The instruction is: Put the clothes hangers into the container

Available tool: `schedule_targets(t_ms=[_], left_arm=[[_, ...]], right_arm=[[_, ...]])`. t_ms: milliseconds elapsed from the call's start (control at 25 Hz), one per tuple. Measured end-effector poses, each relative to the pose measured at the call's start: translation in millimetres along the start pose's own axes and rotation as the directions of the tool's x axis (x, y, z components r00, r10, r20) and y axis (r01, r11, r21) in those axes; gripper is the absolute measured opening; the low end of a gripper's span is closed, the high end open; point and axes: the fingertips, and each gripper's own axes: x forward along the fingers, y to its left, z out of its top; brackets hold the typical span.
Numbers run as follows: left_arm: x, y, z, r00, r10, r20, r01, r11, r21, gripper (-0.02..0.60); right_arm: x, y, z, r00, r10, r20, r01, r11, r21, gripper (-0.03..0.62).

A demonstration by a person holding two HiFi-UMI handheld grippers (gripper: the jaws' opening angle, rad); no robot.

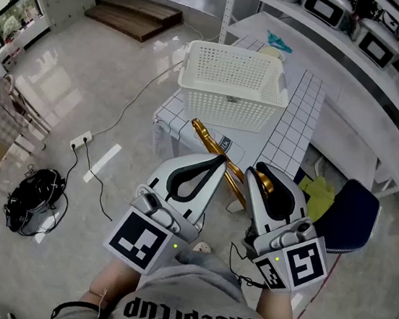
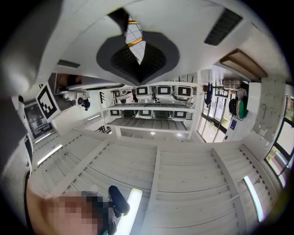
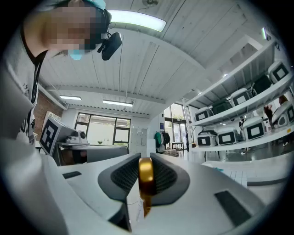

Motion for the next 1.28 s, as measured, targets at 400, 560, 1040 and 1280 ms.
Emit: schedule_targets(t_ms=[400,560,1040,1280], left_arm=[[6.8,-1.0,-0.9,1.000,0.014,-0.002,-0.014,1.000,0.005,0.015],[13.4,-0.6,-1.1,1.000,0.028,-0.001,-0.028,1.000,0.009,0.015],[21.4,-13.0,-8.7,0.996,0.092,-0.003,-0.092,0.996,0.020,0.015],[-0.3,-11.0,-16.6,0.992,0.124,0.001,-0.124,0.992,0.031,0.015]], right_arm=[[0.5,-7.5,-0.2,1.000,0.012,0.006,-0.012,1.000,0.000,0.080],[1.8,-14.1,-0.6,1.000,0.025,0.011,-0.025,1.000,-0.002,0.080],[-7.0,-35.3,-10.7,0.998,0.063,0.015,-0.064,0.997,0.053,0.084],[-6.7,-24.8,-20.3,0.997,0.076,0.017,-0.077,0.995,0.067,0.083]])
